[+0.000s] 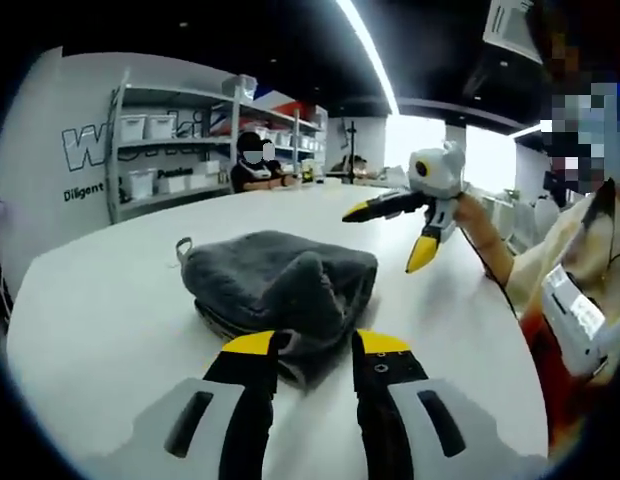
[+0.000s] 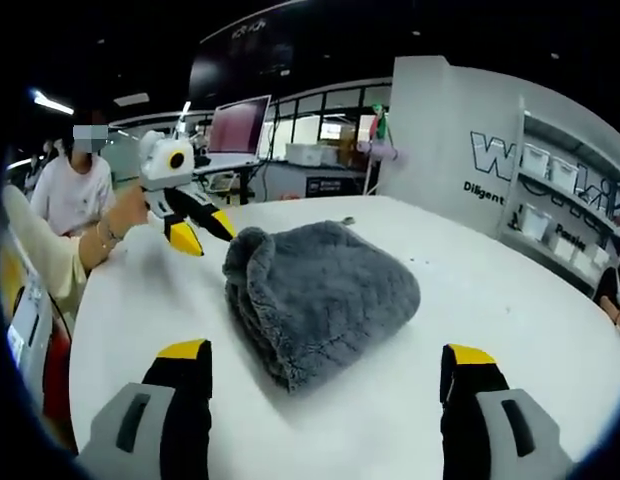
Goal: Fold the towel on the table until its edges align and the towel forms a compact rectangular stack.
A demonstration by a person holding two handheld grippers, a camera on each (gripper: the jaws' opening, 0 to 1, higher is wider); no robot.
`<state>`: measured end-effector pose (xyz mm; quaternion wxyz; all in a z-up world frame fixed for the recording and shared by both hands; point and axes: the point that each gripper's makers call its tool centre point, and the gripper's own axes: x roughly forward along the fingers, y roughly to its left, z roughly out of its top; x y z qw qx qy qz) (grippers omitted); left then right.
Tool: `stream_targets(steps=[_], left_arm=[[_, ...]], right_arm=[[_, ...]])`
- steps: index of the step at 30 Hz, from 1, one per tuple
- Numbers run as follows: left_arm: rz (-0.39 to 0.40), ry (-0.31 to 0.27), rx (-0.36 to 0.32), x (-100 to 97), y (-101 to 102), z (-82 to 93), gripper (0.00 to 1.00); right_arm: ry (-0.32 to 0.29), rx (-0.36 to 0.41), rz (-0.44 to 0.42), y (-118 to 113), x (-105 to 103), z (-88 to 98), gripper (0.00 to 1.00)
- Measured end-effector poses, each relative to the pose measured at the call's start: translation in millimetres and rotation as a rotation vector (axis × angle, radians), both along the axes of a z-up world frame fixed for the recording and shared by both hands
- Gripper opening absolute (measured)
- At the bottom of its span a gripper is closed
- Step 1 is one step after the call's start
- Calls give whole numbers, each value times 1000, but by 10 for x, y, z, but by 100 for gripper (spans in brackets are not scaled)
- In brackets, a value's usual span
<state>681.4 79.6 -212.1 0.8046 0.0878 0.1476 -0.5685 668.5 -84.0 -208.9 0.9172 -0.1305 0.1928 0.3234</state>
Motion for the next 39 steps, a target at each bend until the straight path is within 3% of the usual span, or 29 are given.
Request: stream_targets(steps=[8,18,23,30,39], left_arm=[[37,5,-21,76,-69,-68,15],[64,25,-65,145,-86,-64,13],[93,31,-35,214,-54,-152,11],[73,48,-82,213,-74,-119,4],[81,115,-67,205,-58,-215,3]], right_arm=[[5,-8,8,14,-15,-23,96],[4,-3,9,18,-23,-9,96],[6,-2,11,24,-28,-13,96],[-1,2,11,26,-36,8,96],[4,0,10,24,-30,-14,96]])
